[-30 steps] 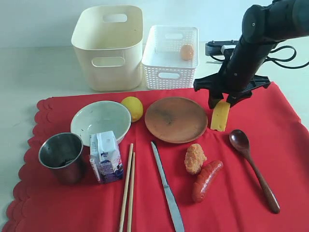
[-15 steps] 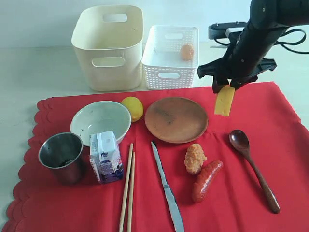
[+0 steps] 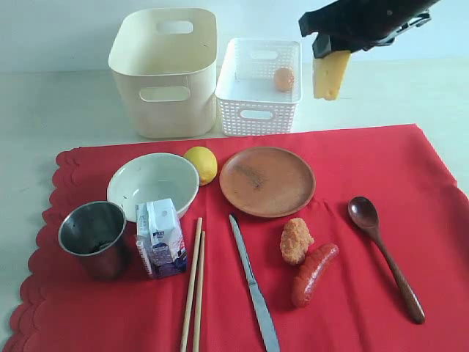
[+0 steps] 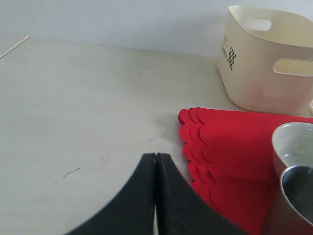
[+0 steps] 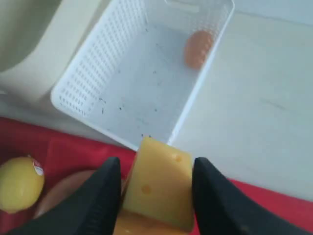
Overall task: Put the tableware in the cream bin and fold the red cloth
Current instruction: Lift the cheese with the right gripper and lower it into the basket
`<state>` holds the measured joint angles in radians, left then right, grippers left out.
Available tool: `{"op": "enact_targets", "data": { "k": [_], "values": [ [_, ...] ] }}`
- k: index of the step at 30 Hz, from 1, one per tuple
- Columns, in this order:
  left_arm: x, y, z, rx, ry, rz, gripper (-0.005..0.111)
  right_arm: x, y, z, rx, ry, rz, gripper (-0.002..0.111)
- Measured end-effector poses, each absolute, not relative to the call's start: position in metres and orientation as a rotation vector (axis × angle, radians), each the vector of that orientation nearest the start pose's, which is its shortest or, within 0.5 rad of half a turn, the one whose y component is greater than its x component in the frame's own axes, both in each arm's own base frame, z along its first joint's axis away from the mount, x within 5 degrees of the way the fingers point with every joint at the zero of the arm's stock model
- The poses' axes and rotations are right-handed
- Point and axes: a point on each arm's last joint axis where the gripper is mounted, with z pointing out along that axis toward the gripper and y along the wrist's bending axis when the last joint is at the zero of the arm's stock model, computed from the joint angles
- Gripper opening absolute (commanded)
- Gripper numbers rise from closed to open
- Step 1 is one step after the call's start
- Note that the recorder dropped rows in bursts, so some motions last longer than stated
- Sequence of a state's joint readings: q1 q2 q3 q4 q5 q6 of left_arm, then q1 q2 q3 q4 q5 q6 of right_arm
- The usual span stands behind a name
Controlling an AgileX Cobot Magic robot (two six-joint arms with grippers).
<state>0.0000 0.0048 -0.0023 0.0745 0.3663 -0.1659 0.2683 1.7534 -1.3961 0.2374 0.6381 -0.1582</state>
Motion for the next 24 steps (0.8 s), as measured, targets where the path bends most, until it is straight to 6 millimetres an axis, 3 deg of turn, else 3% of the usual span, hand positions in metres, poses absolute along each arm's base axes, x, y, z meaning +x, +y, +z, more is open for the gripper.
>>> {"op": "enact_targets", "data": {
  "k": [5,10,24],
  "values": [
    [0.053,0.002,0.181,-0.108,1.848,-0.042,0.000,0.398,0.126,0.294,-0.369,2.354,0.351,0.000],
    [0.053,0.002,0.181,-0.108,1.848,-0.042,0.000,0.424,0.134,0.293,-0.359,2.306,0.366,0.000],
    [0.053,0.002,0.181,-0.108,1.848,-0.042,0.000,0.488,0.153,0.242,-0.398,2.304,0.357,0.000]
  ]
}}
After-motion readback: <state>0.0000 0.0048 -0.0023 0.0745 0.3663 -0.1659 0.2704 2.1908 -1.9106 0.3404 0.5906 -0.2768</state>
